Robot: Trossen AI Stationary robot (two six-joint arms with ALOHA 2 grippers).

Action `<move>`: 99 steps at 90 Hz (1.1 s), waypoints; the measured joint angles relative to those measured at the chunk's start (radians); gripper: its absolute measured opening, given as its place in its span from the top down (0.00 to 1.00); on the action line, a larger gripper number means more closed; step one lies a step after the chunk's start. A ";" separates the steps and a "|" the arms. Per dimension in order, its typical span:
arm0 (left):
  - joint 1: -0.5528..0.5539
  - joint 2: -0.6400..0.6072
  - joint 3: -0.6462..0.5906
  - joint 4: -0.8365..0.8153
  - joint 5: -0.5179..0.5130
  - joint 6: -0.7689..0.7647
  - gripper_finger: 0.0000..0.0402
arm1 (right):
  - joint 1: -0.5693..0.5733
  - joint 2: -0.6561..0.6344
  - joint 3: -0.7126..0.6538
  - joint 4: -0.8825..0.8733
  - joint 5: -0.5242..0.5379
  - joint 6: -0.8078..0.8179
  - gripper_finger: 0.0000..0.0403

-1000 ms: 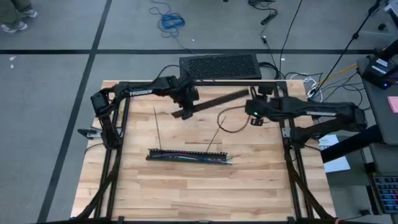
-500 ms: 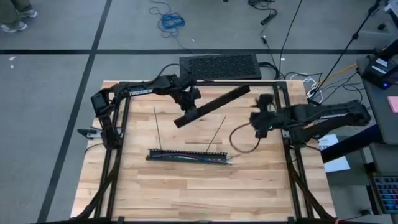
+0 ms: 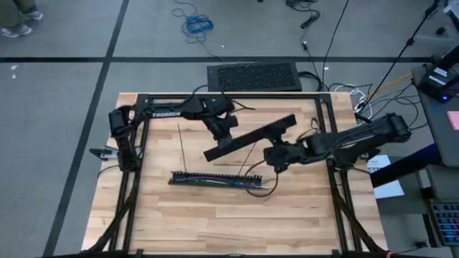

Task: Ziptie cables
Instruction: Close the black cable duct

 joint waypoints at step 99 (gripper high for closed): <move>-0.086 0.012 -0.002 0.064 0.059 -0.025 0.98 | -0.018 0.282 0.153 0.091 0.071 -0.215 0.33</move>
